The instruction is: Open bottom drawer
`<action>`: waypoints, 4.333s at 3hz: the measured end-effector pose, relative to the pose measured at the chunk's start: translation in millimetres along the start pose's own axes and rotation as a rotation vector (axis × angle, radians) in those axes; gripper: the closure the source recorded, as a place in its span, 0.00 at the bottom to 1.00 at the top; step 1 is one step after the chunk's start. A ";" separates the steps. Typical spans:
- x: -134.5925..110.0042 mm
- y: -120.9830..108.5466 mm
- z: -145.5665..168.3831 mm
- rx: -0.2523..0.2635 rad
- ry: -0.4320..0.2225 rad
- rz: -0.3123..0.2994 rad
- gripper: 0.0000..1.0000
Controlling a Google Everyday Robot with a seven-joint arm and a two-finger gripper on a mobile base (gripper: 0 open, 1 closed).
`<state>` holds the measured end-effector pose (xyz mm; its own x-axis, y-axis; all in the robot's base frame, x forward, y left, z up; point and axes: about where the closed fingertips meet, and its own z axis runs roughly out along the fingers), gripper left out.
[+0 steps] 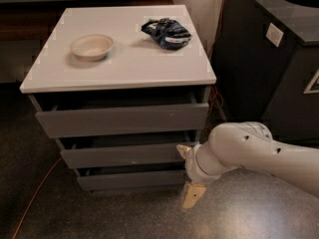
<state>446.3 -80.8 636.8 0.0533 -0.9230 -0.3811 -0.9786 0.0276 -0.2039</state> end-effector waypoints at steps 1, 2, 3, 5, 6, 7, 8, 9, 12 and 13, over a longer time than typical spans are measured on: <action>13.5 6.7 28.2 -0.061 0.006 0.013 0.00; 35.3 19.0 80.2 -0.128 0.027 0.025 0.00; 56.0 18.8 133.3 -0.102 0.026 0.005 0.00; 85.3 3.7 231.2 -0.075 -0.028 -0.060 0.00; 100.7 -4.2 270.0 -0.085 -0.051 -0.064 0.00; 122.9 -15.7 322.1 -0.102 -0.065 -0.069 0.00; 123.4 -16.8 323.9 -0.101 -0.066 -0.067 0.00; 133.5 -18.8 343.4 -0.079 -0.059 -0.062 0.00; 144.1 -63.2 406.2 0.014 -0.070 -0.115 0.00; 150.0 -83.8 421.3 0.029 -0.072 -0.114 0.00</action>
Offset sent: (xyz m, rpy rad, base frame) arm 0.0040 -0.0007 -0.1245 -0.0405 0.1716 0.0252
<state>620.1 -59.9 216.8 0.1786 -0.8910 -0.4175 -0.9594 -0.0636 -0.2749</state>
